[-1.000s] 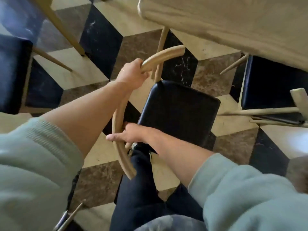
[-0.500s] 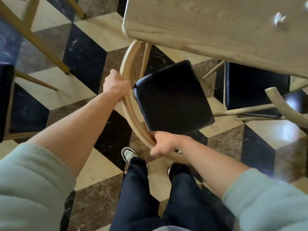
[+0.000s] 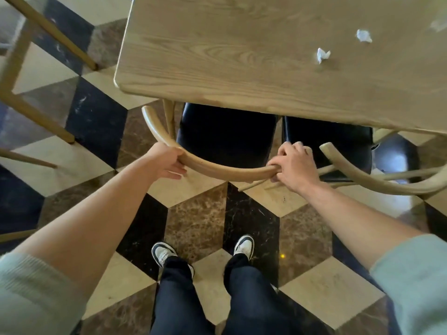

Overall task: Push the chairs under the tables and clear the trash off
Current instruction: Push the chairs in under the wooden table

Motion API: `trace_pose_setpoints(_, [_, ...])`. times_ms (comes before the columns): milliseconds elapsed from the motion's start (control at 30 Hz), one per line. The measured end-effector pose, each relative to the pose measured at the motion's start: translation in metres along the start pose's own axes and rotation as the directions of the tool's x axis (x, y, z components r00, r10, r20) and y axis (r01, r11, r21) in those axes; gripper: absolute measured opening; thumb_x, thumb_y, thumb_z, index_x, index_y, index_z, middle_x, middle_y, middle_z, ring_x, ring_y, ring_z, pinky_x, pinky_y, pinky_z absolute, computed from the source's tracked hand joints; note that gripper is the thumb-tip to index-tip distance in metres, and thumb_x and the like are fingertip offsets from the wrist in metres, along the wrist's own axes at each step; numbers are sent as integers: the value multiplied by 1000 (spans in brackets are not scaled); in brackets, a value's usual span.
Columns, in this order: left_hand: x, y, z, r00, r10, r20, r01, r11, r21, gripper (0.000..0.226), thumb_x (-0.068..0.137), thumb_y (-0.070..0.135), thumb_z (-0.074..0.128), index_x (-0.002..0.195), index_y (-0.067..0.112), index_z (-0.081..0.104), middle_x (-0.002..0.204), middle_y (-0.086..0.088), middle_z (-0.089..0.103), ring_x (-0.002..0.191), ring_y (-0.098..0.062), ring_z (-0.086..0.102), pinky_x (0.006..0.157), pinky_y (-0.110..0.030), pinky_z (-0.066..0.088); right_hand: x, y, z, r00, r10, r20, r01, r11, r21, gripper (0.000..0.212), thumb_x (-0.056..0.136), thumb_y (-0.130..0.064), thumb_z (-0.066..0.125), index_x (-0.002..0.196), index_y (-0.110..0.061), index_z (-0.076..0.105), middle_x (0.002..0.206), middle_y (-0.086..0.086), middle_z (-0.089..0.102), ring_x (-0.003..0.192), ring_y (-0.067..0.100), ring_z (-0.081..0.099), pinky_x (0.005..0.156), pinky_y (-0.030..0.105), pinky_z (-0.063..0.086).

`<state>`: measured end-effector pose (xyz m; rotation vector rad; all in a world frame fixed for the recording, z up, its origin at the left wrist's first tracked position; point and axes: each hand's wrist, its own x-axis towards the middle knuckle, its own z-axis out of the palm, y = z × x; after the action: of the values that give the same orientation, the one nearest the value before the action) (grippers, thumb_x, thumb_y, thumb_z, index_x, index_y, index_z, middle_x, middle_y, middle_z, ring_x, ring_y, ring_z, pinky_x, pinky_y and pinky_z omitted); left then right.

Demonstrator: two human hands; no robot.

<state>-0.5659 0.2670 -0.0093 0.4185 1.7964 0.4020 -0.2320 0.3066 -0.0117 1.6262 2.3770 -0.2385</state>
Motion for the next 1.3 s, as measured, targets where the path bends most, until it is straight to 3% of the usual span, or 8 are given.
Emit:
trace_pose_setpoints(133, [-5, 1, 22, 999, 43, 8, -43, 999, 24, 30, 103, 30, 56, 121, 7, 63, 96, -12, 79, 80, -25, 79, 79, -49, 65, -4, 12, 4, 951, 308, 6, -302, 930, 208, 41, 83, -21, 81, 121, -26, 68, 108, 5, 66, 100, 27, 61, 87, 42, 50])
trace_pose_setpoints(267, [-13, -15, 17, 999, 1, 52, -4, 998, 60, 32, 102, 36, 56, 110, 7, 65, 100, -12, 77, 86, -27, 77, 83, -47, 63, -7, -17, 0, 945, 327, 19, -320, 907, 274, 43, 90, -2, 67, 130, -15, 60, 121, 9, 58, 104, 29, 63, 84, 41, 54])
trace_pose_setpoints(400, [-20, -42, -32, 996, -29, 87, 20, 995, 94, 26, 105, 30, 53, 110, 6, 62, 106, -16, 75, 95, -31, 74, 91, -51, 59, 8, -82, -24, 980, 171, -100, -122, 920, 373, 33, 88, -2, 60, 118, -16, 66, 112, 5, 59, 108, 24, 56, 92, 41, 52])
trace_pose_setpoints(667, [-39, -119, -240, 999, -7, -39, 7, 1000, -12, 18, 105, 23, 54, 109, 8, 64, 109, -15, 73, 95, -30, 72, 89, -48, 60, 55, -331, -71, 965, -256, 58, 213, 892, 398, 18, 94, -13, 56, 105, -15, 70, 114, 3, 61, 102, 21, 61, 84, 30, 48])
trace_pose_setpoints(933, [-93, -258, -466, 937, -104, -334, -2, 952, -305, 31, 101, 23, 50, 119, 2, 65, 101, -15, 74, 91, -32, 73, 88, -45, 60, 69, -619, -96, 765, -621, 172, 525, 756, 391, 17, 98, -17, 57, 108, -21, 70, 103, -4, 64, 98, 16, 63, 77, 25, 50])
trace_pose_setpoints(1000, [-101, -285, -503, 908, -133, -398, -7, 944, -330, 26, 102, 19, 53, 116, 1, 66, 105, -20, 74, 93, -37, 74, 74, -40, 59, 71, -679, -100, 723, -667, 179, 576, 725, 377, 17, 98, -18, 58, 108, -20, 71, 104, -3, 66, 97, 17, 63, 78, 27, 51])
trace_pose_setpoints(1100, [-111, -325, -563, 866, -221, -449, 14, 907, -420, 21, 104, 20, 52, 111, 4, 64, 105, -16, 74, 87, -32, 76, 74, -42, 61, 79, -779, -98, 641, -742, 195, 661, 664, 350, 16, 96, -21, 57, 104, -19, 72, 102, -1, 70, 94, 20, 65, 85, 37, 57])
trace_pose_setpoints(1300, [-90, -386, -712, 796, -315, -517, 134, 925, -356, 22, 104, 24, 50, 110, 10, 65, 101, -9, 73, 87, -23, 71, 63, -35, 54, 122, -965, -88, 483, -839, 250, 747, 544, 383, 22, 92, -19, 55, 103, -23, 73, 103, -3, 73, 96, 18, 66, 85, 33, 55])
